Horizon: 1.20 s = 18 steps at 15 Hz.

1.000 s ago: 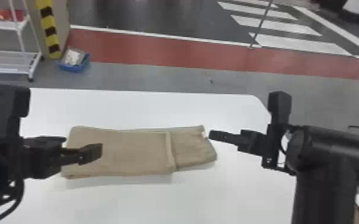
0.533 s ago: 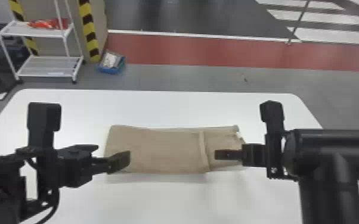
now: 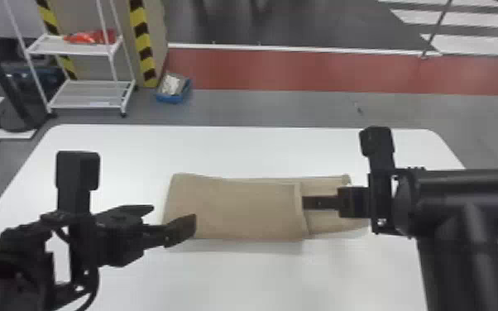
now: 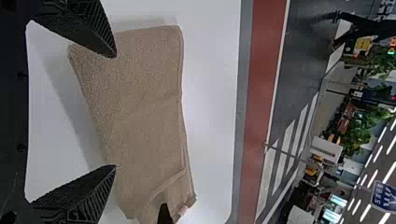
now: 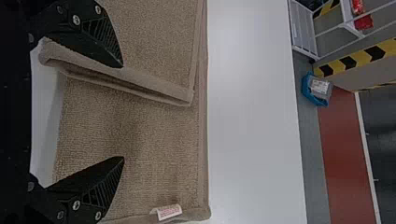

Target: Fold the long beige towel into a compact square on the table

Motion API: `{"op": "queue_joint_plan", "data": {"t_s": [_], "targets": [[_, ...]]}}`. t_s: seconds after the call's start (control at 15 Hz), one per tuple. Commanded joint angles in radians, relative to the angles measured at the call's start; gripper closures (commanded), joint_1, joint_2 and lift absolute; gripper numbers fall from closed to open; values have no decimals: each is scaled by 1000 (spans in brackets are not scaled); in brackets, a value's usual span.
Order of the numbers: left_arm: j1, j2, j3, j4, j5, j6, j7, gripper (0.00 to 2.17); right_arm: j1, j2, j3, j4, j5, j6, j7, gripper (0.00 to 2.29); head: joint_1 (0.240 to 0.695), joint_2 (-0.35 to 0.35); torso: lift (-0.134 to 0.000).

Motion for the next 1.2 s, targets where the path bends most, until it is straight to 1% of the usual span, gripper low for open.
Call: {"op": "queue_joint_plan", "data": {"t_s": [0.0, 0.13, 0.27, 0.4, 0.53, 1.13], "targets": [[8, 0, 2, 1, 0, -17, -1, 33, -34, 2, 2, 66, 4, -13, -7, 208, 695, -60, -124], [8, 3, 5, 3, 0, -23, -1, 33, -44, 2, 16, 121, -2, -46, -16, 221, 695, -60, -124], [8, 5, 10, 7, 2, -29, -1, 33, -44, 2, 34, 157, -4, -98, -22, 286, 695, -57, -124], [8, 5, 11, 12, 3, -29, 0, 33, -46, 2, 37, 164, -28, -123, -22, 289, 695, -44, -124], [5, 6, 14, 16, 2, -35, 0, 33, -54, 2, 39, 164, -35, -126, -22, 289, 695, -34, -124], [-1, 9, 28, 36, 6, -57, -3, 33, -60, 2, 95, 201, -39, -120, -25, 326, 695, -1, -124]]}}
